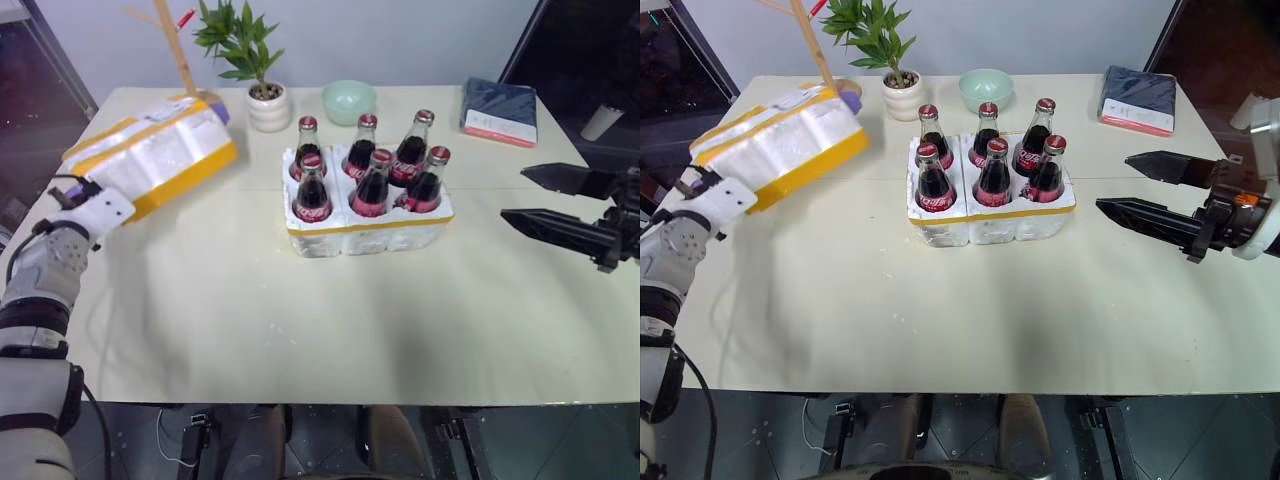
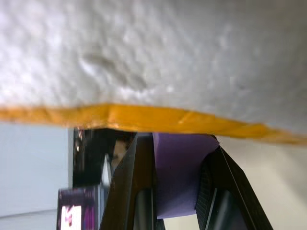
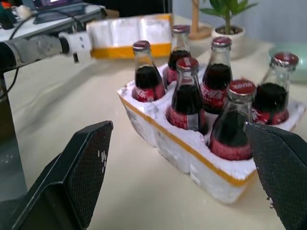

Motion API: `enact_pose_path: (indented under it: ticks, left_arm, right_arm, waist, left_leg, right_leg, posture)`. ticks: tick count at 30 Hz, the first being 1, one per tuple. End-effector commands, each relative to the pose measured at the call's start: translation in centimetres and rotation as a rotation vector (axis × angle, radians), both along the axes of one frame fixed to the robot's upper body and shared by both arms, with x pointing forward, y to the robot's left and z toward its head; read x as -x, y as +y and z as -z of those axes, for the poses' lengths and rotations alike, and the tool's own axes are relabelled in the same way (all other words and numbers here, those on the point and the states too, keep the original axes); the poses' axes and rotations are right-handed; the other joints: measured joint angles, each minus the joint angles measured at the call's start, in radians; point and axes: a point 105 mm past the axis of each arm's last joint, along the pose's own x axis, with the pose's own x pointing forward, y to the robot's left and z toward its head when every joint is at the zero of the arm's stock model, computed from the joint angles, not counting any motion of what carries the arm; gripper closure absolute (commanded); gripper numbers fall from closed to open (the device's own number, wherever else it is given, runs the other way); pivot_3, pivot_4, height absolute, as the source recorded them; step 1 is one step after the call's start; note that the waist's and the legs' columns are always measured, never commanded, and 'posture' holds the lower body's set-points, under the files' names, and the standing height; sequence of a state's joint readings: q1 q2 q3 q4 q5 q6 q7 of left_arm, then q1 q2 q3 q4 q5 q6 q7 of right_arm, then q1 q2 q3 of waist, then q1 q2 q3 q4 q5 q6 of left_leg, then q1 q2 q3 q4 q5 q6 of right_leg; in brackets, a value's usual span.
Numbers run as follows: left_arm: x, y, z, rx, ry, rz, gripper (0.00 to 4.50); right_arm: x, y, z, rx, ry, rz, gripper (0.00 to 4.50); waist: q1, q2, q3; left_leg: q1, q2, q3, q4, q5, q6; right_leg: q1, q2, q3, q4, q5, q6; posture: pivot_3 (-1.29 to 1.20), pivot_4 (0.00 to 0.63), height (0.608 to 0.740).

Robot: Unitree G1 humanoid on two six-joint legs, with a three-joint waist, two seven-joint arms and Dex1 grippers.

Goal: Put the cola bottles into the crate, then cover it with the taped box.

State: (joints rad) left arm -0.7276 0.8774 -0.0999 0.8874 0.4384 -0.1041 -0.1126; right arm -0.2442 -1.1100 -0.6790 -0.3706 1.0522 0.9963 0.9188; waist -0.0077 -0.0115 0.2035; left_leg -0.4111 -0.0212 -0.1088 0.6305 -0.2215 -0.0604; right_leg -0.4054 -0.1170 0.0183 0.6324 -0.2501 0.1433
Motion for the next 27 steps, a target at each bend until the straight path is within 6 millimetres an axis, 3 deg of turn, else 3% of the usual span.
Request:
enact_pose_path:
  ticks: [1, 4, 6, 9, 11, 14, 19, 26, 27]
  left_arm:
    - [-0.5, -2.9, -9.4, 0.039, -0.258, 0.147, 4.10]
    - [-0.3, -6.8, -14.1, 0.035, -0.336, 0.287, 4.10]
    - [-0.1, -9.8, -16.0, 0.035, -0.335, 0.388, 4.10]
    - [0.3, -13.7, -16.4, 0.002, -0.259, 0.508, 4.10]
    - [1.1, -17.4, -16.5, -0.045, -0.205, 0.621, 4.10]
    - [2.4, -21.3, -15.4, -0.151, -0.110, 0.728, 4.10]
    - [3.9, -24.4, -15.0, -0.218, -0.089, 0.813, 4.10]
    - [3.7, -24.6, -10.3, -0.446, 0.086, 0.778, 4.10]
    - [3.6, -24.5, -9.9, -0.463, 0.104, 0.771, 3.61]
  right_arm:
    - [0.1, -1.0, -0.7, 0.048, -0.059, 0.056, 0.00]
    - [-0.1, -1.2, -0.1, 0.049, -0.052, 0.066, 0.00]
    - [-0.1, -1.3, 0.2, 0.052, -0.048, 0.068, 0.00]
    - [-0.2, -1.4, 0.6, 0.049, -0.043, 0.075, 0.00]
    - [-0.5, -1.7, 0.7, 0.039, -0.043, 0.087, 0.00]
    - [-0.9, -2.0, 0.9, 0.021, -0.047, 0.110, 0.00]
    - [-1.2, -2.2, 1.3, 0.009, -0.046, 0.125, 0.00]
    - [-1.4, -2.4, 0.3, -0.056, -0.087, 0.147, 0.00]
    - [-1.5, -2.4, 0.1, -0.061, -0.091, 0.149, 0.00]
  waist:
    - [0.000, -0.002, 0.000]
    - [-0.002, -0.003, -0.001]
    - [-0.004, -0.003, -0.001]
    - [-0.010, -0.002, -0.001]
    - [-0.011, -0.001, -0.001]
    - [-0.007, -0.002, -0.001]
    - [-0.010, -0.002, -0.001]
    - [-0.008, -0.002, -0.001]
    - [-0.007, -0.002, -0.001]
  left_leg:
    - [0.000, 0.000, 0.000, 0.000, 0.000, 0.000]
    - [-0.001, 0.000, 0.000, 0.000, 0.000, 0.000]
    - [-0.001, 0.000, 0.000, 0.000, 0.000, 0.000]
    - [0.000, 0.000, 0.001, -0.001, 0.000, 0.000]
    - [0.001, 0.000, 0.001, -0.001, 0.000, 0.000]
    - [0.000, 0.000, 0.001, 0.000, 0.000, 0.000]
    - [0.001, 0.000, 0.001, -0.001, 0.000, 0.000]
    - [0.001, 0.000, 0.001, 0.000, 0.000, 0.000]
    - [0.001, 0.000, 0.001, 0.000, 0.000, 0.000]
  right_leg:
    - [0.000, 0.000, 0.000, 0.000, 0.000, 0.000]
    - [0.000, 0.000, 0.000, -0.001, 0.000, 0.000]
    - [0.000, 0.000, 0.000, -0.001, 0.000, 0.000]
    - [0.000, 0.000, 0.000, -0.001, 0.000, 0.000]
    - [0.000, 0.000, 0.001, 0.000, 0.000, 0.000]
    - [0.000, 0.000, 0.001, 0.000, 0.000, 0.000]
    - [0.000, 0.001, 0.001, -0.001, 0.000, 0.000]
    - [0.001, 0.001, 0.002, -0.001, 0.000, 0.000]
    - [0.001, 0.001, 0.002, -0.001, 0.000, 0.000]
  posture:
    - [0.00, 0.150, 0.739]
    - [0.00, 0.150, 0.739]
    - [0.00, 0.150, 0.739]
    - [0.00, 0.150, 0.739]
    - [0.00, 0.150, 0.739]
    - [0.00, 0.150, 0.739]
    - [0.00, 0.150, 0.739]
    - [0.00, 0.150, 0.739]
    - [0.00, 0.150, 0.739]
